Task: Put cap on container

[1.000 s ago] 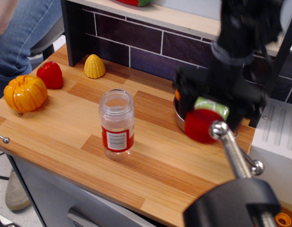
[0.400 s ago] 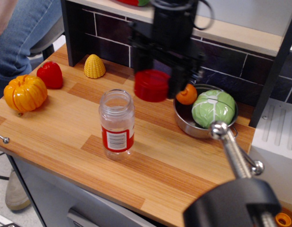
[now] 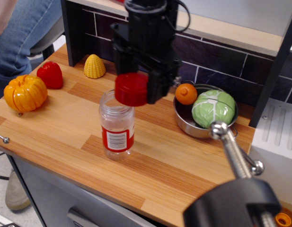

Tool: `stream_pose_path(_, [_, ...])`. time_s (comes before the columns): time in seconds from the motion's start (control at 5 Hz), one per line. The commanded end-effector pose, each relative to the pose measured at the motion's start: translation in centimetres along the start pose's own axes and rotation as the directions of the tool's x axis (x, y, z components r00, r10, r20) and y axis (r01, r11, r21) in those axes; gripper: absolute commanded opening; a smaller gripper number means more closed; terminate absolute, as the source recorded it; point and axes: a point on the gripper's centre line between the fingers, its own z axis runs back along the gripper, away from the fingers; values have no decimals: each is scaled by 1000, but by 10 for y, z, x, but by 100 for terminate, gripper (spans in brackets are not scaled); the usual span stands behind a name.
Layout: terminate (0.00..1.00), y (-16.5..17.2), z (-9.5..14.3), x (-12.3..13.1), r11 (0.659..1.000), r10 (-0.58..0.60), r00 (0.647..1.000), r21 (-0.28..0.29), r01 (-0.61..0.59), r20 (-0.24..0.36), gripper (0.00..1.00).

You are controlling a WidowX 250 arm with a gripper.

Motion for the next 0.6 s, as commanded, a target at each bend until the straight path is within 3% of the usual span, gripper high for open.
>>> stream_pose_path(0.0, [0,17,3,5,998,-38,997,55,34,66,0])
stream_pose_path(0.4, [0,14,-18,-13,998,-54,992,43,49,116,0])
